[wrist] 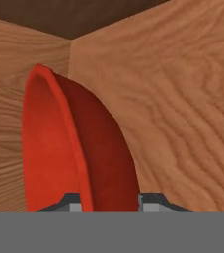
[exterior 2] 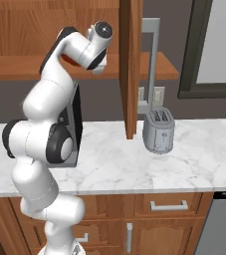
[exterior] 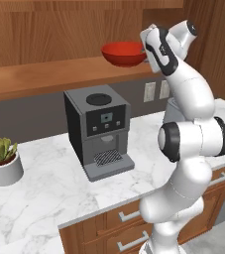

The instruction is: Move the bowls from the cabinet to the plates on the dining table.

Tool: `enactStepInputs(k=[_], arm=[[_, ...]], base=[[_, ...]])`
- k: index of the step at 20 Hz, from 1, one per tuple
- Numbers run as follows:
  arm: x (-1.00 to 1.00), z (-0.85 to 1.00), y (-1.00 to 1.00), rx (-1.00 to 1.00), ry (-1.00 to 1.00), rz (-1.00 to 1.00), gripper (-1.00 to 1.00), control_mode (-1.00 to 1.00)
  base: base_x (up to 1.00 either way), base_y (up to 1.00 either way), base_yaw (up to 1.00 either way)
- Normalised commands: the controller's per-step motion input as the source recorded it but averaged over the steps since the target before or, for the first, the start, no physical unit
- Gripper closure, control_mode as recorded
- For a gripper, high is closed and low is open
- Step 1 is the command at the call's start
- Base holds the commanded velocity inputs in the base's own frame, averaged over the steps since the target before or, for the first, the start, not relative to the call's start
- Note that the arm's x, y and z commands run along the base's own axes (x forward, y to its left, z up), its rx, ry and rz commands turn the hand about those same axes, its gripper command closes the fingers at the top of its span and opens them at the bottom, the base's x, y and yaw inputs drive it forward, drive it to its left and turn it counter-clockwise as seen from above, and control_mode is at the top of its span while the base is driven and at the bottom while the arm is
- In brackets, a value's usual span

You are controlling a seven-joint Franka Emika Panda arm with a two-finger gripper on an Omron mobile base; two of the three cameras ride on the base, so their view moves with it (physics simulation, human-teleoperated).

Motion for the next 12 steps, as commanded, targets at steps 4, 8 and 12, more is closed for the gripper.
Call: enactStepInputs(k=[4, 8, 12], arm=[[-0.14, 0.22, 0.00, 0.00, -0.03, 0.01, 1.00, -1.00], [-0.20, 0.38, 0.00, 0.00, -0.04, 0.00, 1.00, -1.00], [-0.35, 0.32, -0.01, 0.00, -0.06, -0.02, 1.00, -1.00]], base=[[0.00, 0.00, 0.00], [0.00, 0.00, 0.00], [0.00, 0.00, 0.00]])
